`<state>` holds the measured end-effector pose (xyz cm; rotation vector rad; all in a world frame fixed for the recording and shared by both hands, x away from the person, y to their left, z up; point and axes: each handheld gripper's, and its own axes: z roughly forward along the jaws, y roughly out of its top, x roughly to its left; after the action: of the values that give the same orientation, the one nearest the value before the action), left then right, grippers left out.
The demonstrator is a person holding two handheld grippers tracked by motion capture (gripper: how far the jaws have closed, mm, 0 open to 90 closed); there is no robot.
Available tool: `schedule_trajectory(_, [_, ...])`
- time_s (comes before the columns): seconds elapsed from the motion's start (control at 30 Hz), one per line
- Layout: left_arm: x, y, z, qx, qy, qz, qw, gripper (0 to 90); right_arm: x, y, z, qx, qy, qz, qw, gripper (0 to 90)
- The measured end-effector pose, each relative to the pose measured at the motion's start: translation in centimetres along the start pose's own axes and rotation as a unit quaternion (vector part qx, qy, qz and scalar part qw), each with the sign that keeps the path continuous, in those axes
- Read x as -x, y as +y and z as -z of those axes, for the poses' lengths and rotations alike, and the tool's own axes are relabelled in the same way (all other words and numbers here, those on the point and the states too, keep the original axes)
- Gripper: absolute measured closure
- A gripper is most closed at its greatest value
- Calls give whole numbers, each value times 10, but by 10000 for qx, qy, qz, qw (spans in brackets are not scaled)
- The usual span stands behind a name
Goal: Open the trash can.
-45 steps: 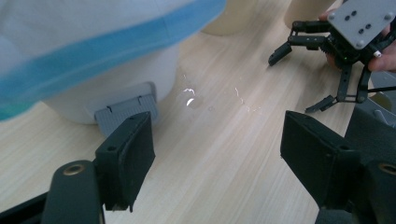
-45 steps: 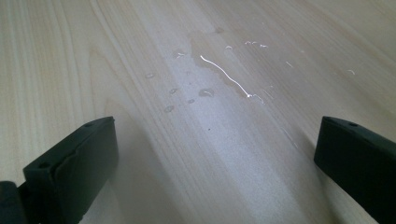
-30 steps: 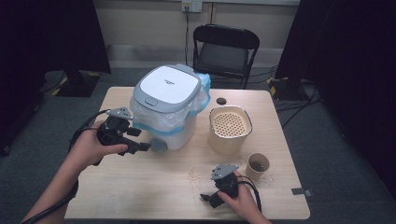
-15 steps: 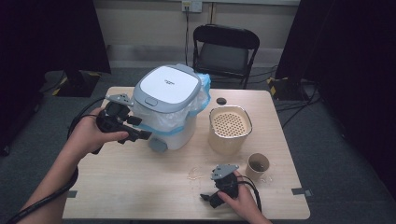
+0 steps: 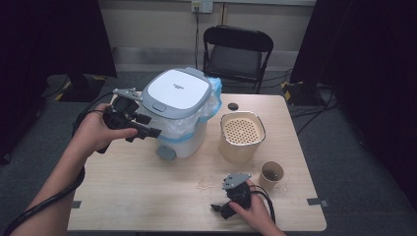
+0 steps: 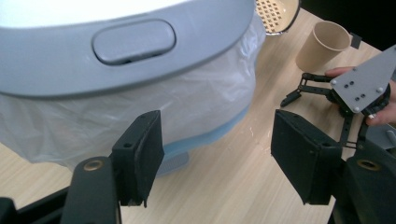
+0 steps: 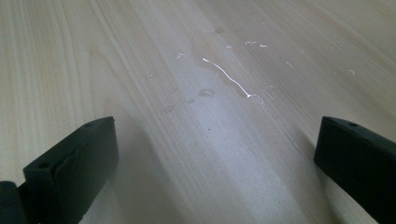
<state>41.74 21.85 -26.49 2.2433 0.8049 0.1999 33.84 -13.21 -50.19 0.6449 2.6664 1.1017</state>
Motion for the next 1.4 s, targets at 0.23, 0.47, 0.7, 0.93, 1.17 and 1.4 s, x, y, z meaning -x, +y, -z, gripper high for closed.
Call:
schedule_trajectory(0.23, [-3, 11, 2, 54, 25, -41, 10000, 405, 0, 0, 0, 1, 0, 2, 10000, 0])
schedule_trajectory(0.47, [-5, 21, 3, 63, 68, -195, 9998, 446, 0, 0, 0, -5, 5, 21, 10000, 0])
schedule_trajectory(0.7, [-7, 28, 1, 177, 117, -121, 9997, 475, 0, 0, 0, -11, 10, 8, 10000, 0])
schedule_trajectory(0.93, [-10, 35, 0, 272, 150, -60, 9995, 489, 0, 0, 0, -11, 12, 9, 10000, 0])
schedule_trajectory(1.17, [-15, 44, -2, 333, 311, 48, 9989, 518, 0, 0, 0, -10, 9, 9, 10000, 0])
schedule_trajectory(1.4, [-21, 51, -11, 201, 431, 142, 9988, 608, 0, 0, 0, -11, 9, 8, 10000, 0])
